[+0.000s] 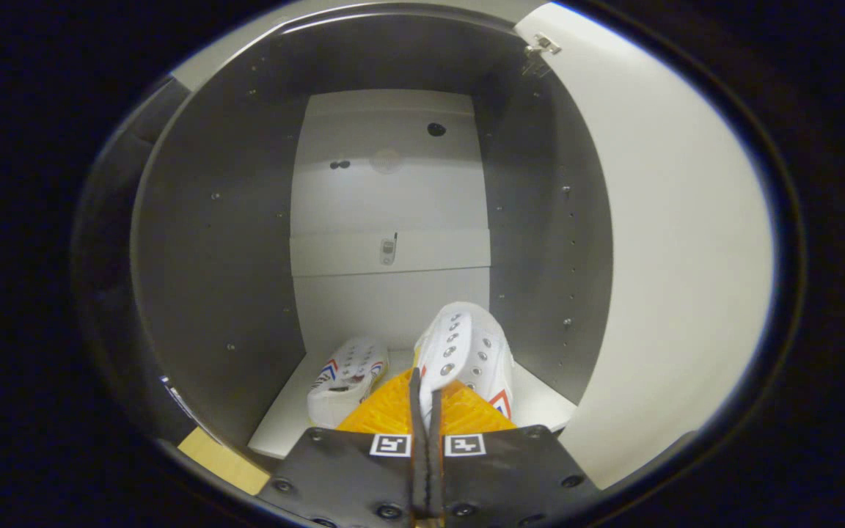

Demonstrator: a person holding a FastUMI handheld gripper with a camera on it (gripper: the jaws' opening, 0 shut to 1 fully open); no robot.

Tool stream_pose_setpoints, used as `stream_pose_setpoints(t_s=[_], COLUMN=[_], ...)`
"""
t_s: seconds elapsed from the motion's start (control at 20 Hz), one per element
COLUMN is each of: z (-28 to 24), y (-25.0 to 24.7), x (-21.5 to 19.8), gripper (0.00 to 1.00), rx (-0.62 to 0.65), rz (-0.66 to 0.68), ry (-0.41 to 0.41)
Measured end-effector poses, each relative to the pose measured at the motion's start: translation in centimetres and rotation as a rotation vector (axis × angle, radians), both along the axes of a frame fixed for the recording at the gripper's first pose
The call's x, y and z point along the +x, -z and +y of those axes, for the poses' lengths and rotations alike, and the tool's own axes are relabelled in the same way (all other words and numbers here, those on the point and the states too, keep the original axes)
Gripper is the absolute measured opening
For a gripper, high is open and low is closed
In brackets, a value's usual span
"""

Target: Open the shoe cabinet door, grab the shoes and put them into the shoe cabinet, then close the shoe cabinet door.

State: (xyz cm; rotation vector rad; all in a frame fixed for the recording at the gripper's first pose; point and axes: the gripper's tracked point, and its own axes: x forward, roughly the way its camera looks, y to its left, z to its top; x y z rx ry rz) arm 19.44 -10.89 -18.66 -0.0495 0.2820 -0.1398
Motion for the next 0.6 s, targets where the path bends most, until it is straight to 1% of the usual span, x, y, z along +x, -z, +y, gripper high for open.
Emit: stream_pose_setpoints(t_s=[0.3,0.6], z=[-0.7,-1.0], y=[0.4,2.5], x=[4.7,7.6], gripper=[0.02,0.02], rx=[-0.008,-0.005], rz=[0.017,0.078], ry=[-0.036,-0.068])
